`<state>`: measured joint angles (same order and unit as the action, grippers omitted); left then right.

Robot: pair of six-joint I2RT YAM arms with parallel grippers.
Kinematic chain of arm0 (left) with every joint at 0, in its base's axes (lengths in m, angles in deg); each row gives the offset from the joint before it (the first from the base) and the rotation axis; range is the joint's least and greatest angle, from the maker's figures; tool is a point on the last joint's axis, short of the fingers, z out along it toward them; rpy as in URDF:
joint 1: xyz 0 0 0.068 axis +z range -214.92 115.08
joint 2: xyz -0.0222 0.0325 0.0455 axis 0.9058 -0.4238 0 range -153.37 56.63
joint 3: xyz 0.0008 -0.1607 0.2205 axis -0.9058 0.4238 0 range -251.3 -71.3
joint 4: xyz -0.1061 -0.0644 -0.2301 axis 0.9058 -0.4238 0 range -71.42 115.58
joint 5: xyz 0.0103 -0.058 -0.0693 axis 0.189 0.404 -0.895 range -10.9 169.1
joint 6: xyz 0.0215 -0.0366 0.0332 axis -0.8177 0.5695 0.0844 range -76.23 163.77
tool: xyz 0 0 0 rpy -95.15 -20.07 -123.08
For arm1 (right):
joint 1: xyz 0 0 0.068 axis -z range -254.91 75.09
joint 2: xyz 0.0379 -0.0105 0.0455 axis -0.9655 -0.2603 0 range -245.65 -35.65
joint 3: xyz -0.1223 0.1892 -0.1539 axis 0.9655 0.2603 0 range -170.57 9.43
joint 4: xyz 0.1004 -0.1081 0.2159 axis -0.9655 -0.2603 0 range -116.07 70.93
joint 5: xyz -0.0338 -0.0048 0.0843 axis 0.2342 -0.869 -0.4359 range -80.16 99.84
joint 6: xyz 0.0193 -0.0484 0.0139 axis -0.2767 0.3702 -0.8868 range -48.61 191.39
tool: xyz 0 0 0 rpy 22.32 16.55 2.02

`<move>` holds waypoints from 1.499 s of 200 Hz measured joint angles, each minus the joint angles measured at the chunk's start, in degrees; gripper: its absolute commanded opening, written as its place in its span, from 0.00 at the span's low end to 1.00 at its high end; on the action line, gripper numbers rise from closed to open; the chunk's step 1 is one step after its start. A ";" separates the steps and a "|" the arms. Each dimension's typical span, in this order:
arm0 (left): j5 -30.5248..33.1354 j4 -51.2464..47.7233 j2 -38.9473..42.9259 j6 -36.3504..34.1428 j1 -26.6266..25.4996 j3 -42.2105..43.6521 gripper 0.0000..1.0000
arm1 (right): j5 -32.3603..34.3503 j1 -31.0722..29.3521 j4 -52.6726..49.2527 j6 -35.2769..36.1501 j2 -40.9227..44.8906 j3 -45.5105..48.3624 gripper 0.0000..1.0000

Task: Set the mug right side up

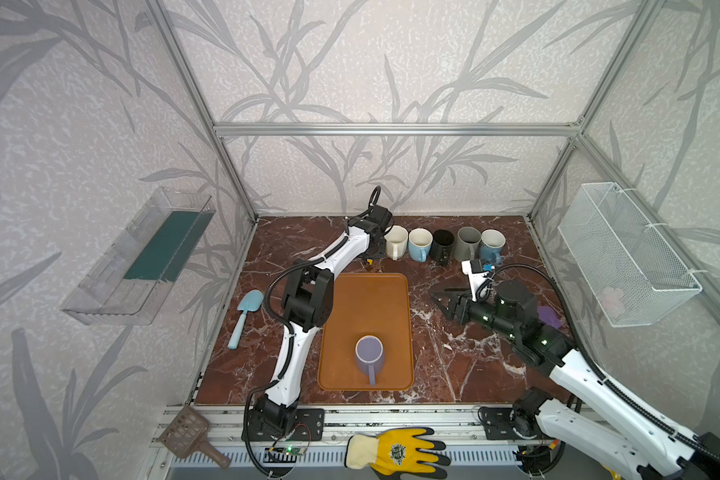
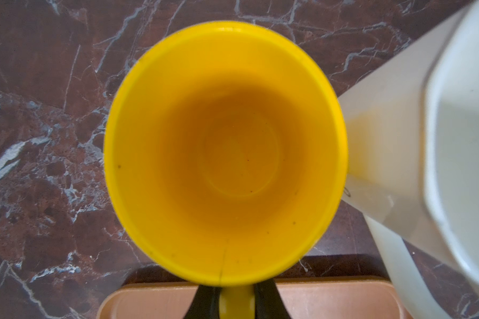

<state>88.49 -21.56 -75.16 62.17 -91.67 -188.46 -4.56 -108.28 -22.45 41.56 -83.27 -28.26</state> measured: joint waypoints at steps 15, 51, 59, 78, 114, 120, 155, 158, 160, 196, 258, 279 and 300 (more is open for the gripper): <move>0.00 -0.04 0.00 0.00 0.00 0.00 0.15 | 0.04 0.00 -0.04 0.13 0.28 0.00 0.62; 0.00 -0.26 0.00 -0.04 0.00 -0.09 0.21 | 0.46 0.02 -0.83 0.44 0.87 0.00 0.62; 0.02 -0.33 0.00 -0.15 0.00 -0.15 0.21 | 0.48 0.00 -1.09 0.57 0.94 0.00 0.62; 0.11 -0.50 0.00 -0.26 0.00 -0.70 0.21 | 0.50 0.02 -1.40 0.81 0.96 0.00 0.62; 0.24 -0.59 0.00 -0.37 0.00 -1.33 0.24 | 0.87 0.00 -1.81 0.98 1.51 0.00 0.62; 0.24 -0.70 0.00 -0.35 -0.02 -1.51 0.24 | 0.90 0.00 -1.88 0.98 1.64 0.00 0.62; 0.35 -0.98 0.00 -0.39 -0.15 -1.64 0.24 | 0.94 0.02 -2.10 1.03 1.70 0.00 0.62; 0.35 -1.03 0.00 -0.39 -0.15 -1.64 0.24 | 0.94 0.02 -2.08 1.05 1.70 0.00 0.62; 0.35 -1.05 0.00 -0.39 -0.15 -1.64 0.24 | 0.94 0.02 -2.10 1.05 1.70 0.00 0.62; 0.92 -1.20 0.00 -0.37 -0.20 -1.64 0.26 | 1.01 0.02 -2.10 1.20 1.68 0.00 0.62; 1.46 -1.38 0.00 -0.37 -0.22 -1.77 0.29 | 1.07 0.02 -2.12 1.25 1.51 0.00 0.62; 1.62 -1.97 0.00 -0.28 -0.20 -1.95 0.31 | 1.09 0.02 -2.12 1.40 1.51 0.00 0.62; 1.68 -2.40 0.00 -0.26 -0.20 -1.97 0.32 | 1.09 0.02 -2.16 1.44 1.22 0.00 0.63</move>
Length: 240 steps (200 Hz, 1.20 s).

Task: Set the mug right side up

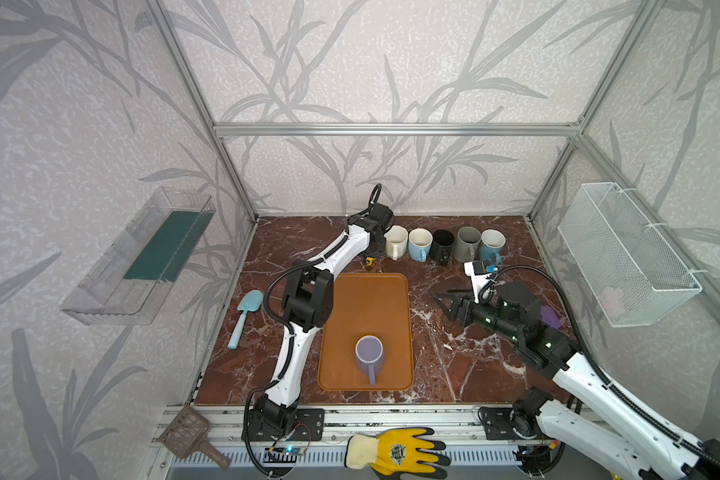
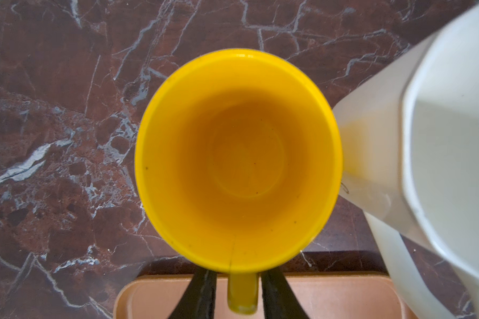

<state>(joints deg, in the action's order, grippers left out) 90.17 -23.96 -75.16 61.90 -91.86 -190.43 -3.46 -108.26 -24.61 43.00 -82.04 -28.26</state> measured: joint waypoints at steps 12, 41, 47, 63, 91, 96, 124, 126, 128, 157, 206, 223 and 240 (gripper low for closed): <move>0.02 -0.15 0.02 0.02 0.00 0.00 0.34 | 0.02 0.00 -0.11 0.02 -0.35 0.00 0.63; -0.02 -0.17 0.79 0.07 -0.02 0.17 0.36 | -0.09 0.00 -0.39 0.24 -1.20 0.00 0.67; -0.02 -0.15 1.27 0.09 0.00 0.42 0.36 | -0.22 0.00 -0.39 0.37 -1.40 0.00 0.69; -0.02 0.04 2.95 0.11 0.00 1.25 0.36 | -0.70 0.00 -0.39 0.57 -2.08 -0.02 0.72; -0.02 0.68 7.26 0.33 0.00 4.24 0.36 | -1.77 -0.04 -0.42 0.37 -3.19 -0.02 0.74; -0.04 0.79 8.26 0.48 0.00 4.92 0.36 | -1.86 -0.13 -0.42 0.35 -3.30 0.00 0.74; -0.26 2.25 13.51 1.03 0.00 9.49 0.36 | -1.95 -1.18 -0.48 0.31 -3.48 0.00 0.74; -0.31 2.32 13.88 1.07 0.00 9.84 0.36 | -1.95 -1.31 -0.50 0.33 -3.50 0.00 0.74; -0.31 2.43 14.36 1.14 -0.02 10.25 0.36 | -1.95 -1.46 -0.52 0.33 -3.52 0.00 0.74; -0.35 4.42 20.92 1.57 0.00 16.74 0.36 | -1.01 -4.72 -0.87 0.37 -4.57 0.00 0.75; -0.22 8.07 33.03 3.04 0.00 28.20 0.36 | 2.16 -12.83 -1.11 0.11 -9.27 0.39 0.76; -0.20 8.96 36.81 3.78 0.00 31.82 0.36 | 2.97 -16.06 -0.94 -0.50 -11.78 0.44 0.76; -0.22 9.86 39.71 4.59 0.00 34.47 0.36 | 4.02 -19.43 -0.74 -1.01 -14.71 0.44 0.76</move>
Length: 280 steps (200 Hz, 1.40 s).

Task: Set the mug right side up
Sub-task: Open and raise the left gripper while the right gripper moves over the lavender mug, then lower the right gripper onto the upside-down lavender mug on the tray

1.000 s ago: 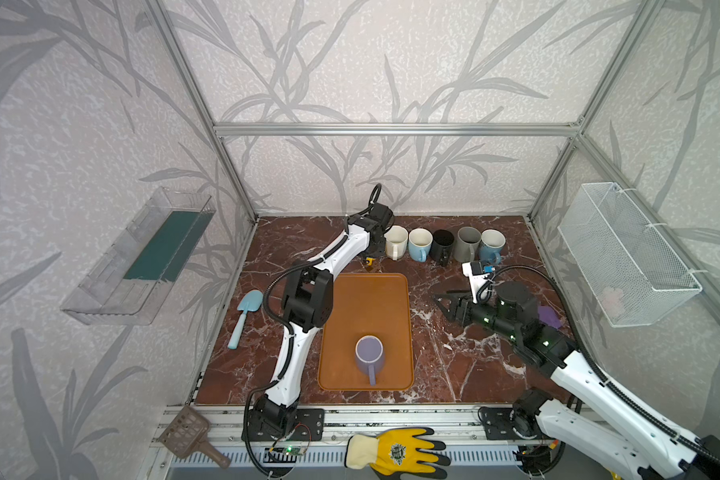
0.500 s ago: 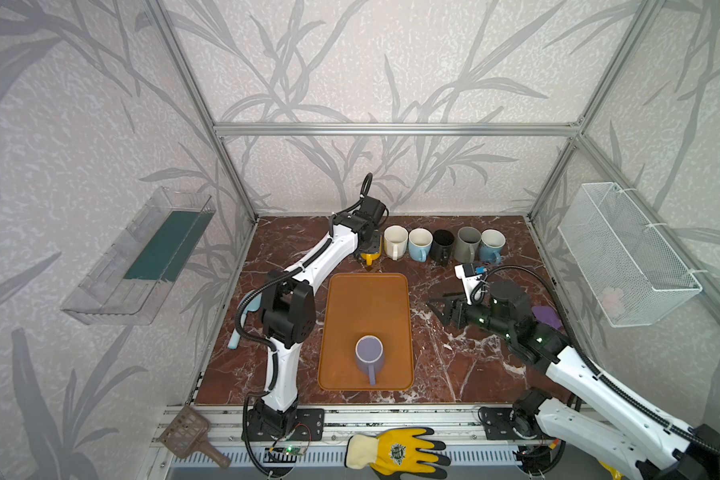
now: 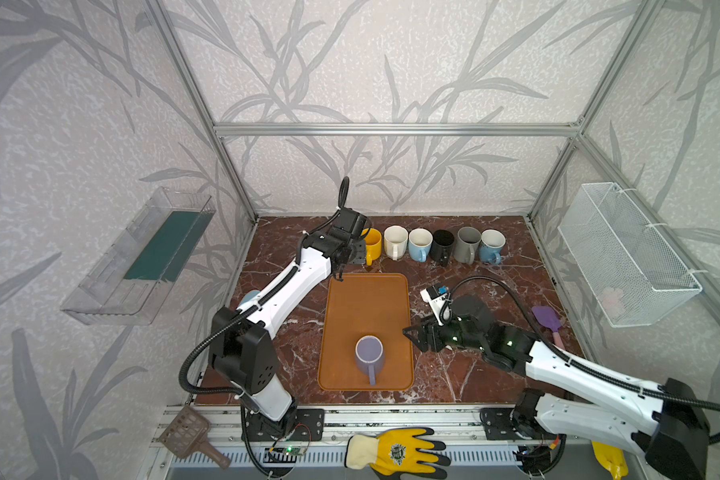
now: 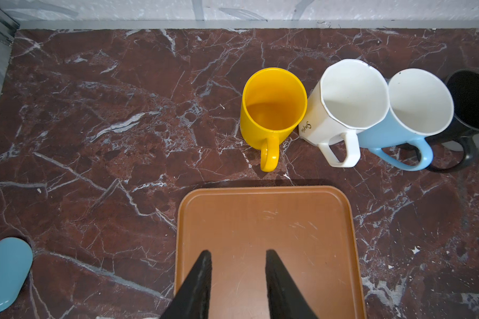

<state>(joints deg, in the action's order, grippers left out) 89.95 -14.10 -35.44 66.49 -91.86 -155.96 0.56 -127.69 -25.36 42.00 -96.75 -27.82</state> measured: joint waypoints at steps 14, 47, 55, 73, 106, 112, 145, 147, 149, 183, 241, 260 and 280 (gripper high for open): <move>-0.02 0.46 1.90 0.96 0.00 1.81 0.35 | 1.07 -2.91 0.02 -0.59 -2.32 0.00 0.76; -0.70 2.38 5.14 3.76 0.00 6.64 0.35 | 3.45 -9.18 0.00 -1.70 -6.36 -0.02 0.77; -1.03 2.62 5.55 4.33 0.00 7.65 0.35 | 3.93 -10.60 0.02 -2.19 -7.17 -0.04 0.77; -1.57 2.97 5.57 5.01 0.00 8.72 0.35 | 5.07 -13.42 0.04 -3.04 -8.87 -0.26 0.77; -2.23 4.09 5.57 5.68 0.00 9.29 0.34 | 6.58 -17.86 0.52 -4.94 -12.63 -1.05 0.77; -2.32 4.24 5.60 5.79 0.00 9.31 0.35 | 6.91 -18.43 0.63 -5.16 -13.25 -1.29 0.77; -2.49 4.44 5.81 5.99 0.00 9.53 0.35 | 9.25 -21.03 1.29 -6.64 -16.04 -3.08 0.77; -2.47 4.44 5.88 5.99 0.00 9.55 0.35 | 9.40 -21.16 1.29 -6.75 -16.22 -3.21 0.77; -2.49 4.46 5.97 5.99 0.00 9.62 0.35 | 9.53 -21.29 1.33 -6.97 -16.37 -3.34 0.77; -2.43 4.42 7.52 6.01 0.00 10.49 0.35 | 12.55 -22.40 1.03 -8.87 -18.67 -5.35 0.77; -2.40 4.46 8.26 5.99 0.00 10.69 0.35 | 15.80 -23.06 0.22 -9.81 -20.46 -6.43 0.77; -2.38 4.42 8.50 5.99 0.00 10.91 0.35 | 16.35 -23.43 -0.61 -9.73 -21.70 -7.82 0.77; -2.36 4.39 8.52 5.97 0.00 10.91 0.35 | 16.72 -23.82 -1.09 -9.55 -23.28 -9.77 0.77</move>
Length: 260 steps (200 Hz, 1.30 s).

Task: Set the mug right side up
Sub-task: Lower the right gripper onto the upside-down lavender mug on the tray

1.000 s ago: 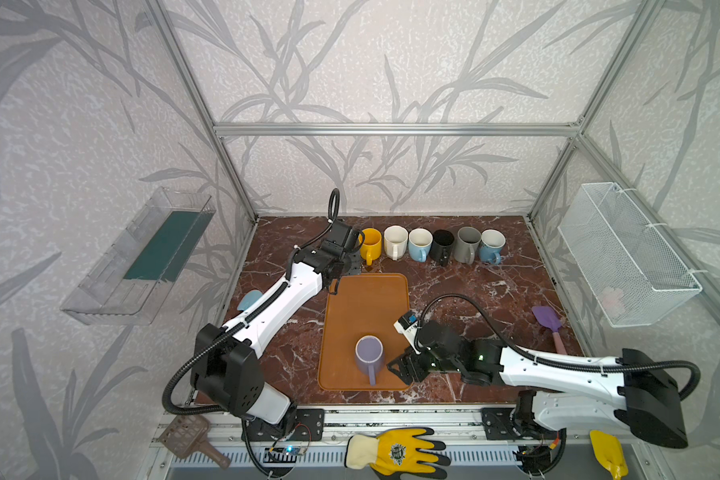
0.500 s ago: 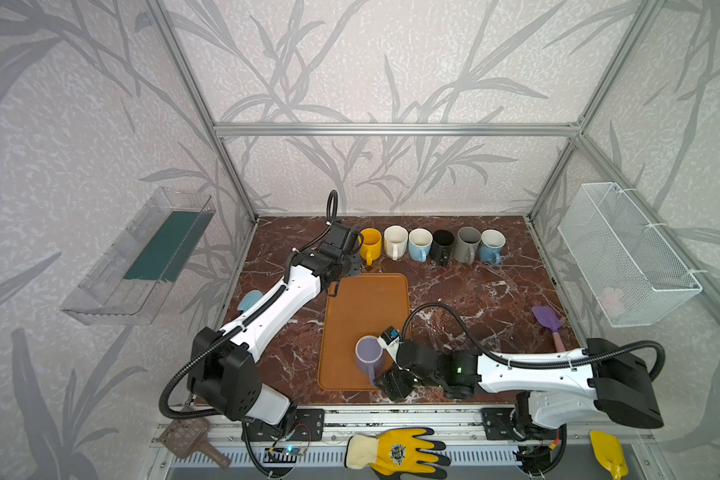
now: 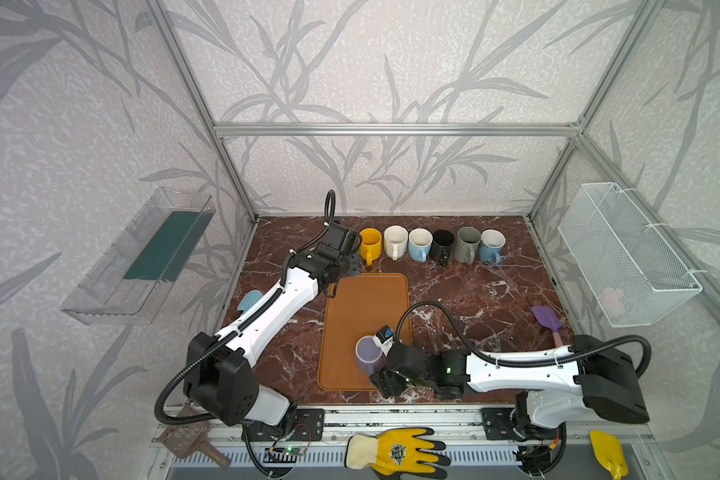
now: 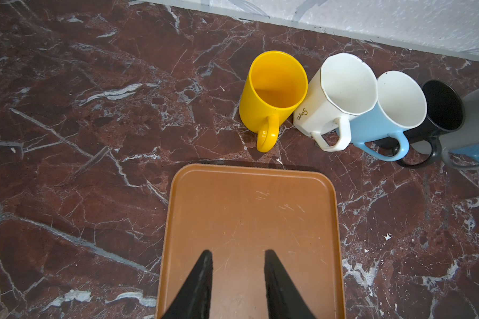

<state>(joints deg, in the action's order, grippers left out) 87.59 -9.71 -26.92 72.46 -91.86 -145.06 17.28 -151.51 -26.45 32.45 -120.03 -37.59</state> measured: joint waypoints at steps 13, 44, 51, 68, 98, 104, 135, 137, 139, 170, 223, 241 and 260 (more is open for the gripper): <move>0.00 0.00 0.00 -0.02 0.00 0.00 0.35 | 0.11 -0.13 -0.26 0.04 -1.18 -1.20 0.77; 0.00 -0.02 0.00 -0.09 0.00 0.00 0.34 | 1.18 -0.13 -1.95 0.04 -3.69 -3.69 0.76; 0.00 -0.02 0.00 -0.13 0.00 0.00 0.34 | 1.60 -0.13 -2.43 0.04 -4.22 -4.24 0.76; 0.00 -0.04 0.00 -0.15 0.00 0.00 0.34 | 2.71 -0.13 -4.00 0.02 -5.55 -5.75 0.76; 0.00 -0.02 0.00 -0.17 0.11 0.00 0.34 | 5.03 -0.13 -7.91 0.11 -7.82 -8.94 0.74; 0.00 -0.02 0.00 -0.17 0.17 0.00 0.34 | 5.64 -0.15 -8.74 0.13 -8.31 -9.66 0.73; 0.04 -0.04 0.37 -0.20 0.35 0.20 0.34 | 8.33 -0.15 -12.83 0.46 -10.47 -12.98 0.70; 0.04 0.00 0.44 -0.20 0.35 0.22 0.34 | 8.48 -0.13 -13.07 0.52 -10.56 -13.14 0.70; 0.04 0.02 0.50 -0.20 0.37 0.26 0.34 | 8.61 -0.09 -13.27 0.61 -10.62 -13.27 0.69; 0.31 0.02 1.55 -0.20 0.39 0.92 0.34 | 9.07 1.18 -15.52 1.38 -10.97 -14.25 0.65; 0.42 0.07 1.79 -0.50 0.79 1.20 0.33 | 9.05 5.77 -18.32 4.66 -12.81 -16.35 0.53; 0.42 0.09 1.81 -0.59 0.85 1.57 0.33 | 9.03 7.08 -18.67 6.05 -14.01 -17.66 0.49; 0.42 0.02 1.81 -0.59 0.87 1.92 0.33 | 8.98 8.52 -18.93 7.65 -15.06 -18.64 0.46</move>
<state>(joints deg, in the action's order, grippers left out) 88.00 -9.69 -25.10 71.87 -90.99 -143.13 26.26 -142.99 -45.38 40.10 -135.09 -56.24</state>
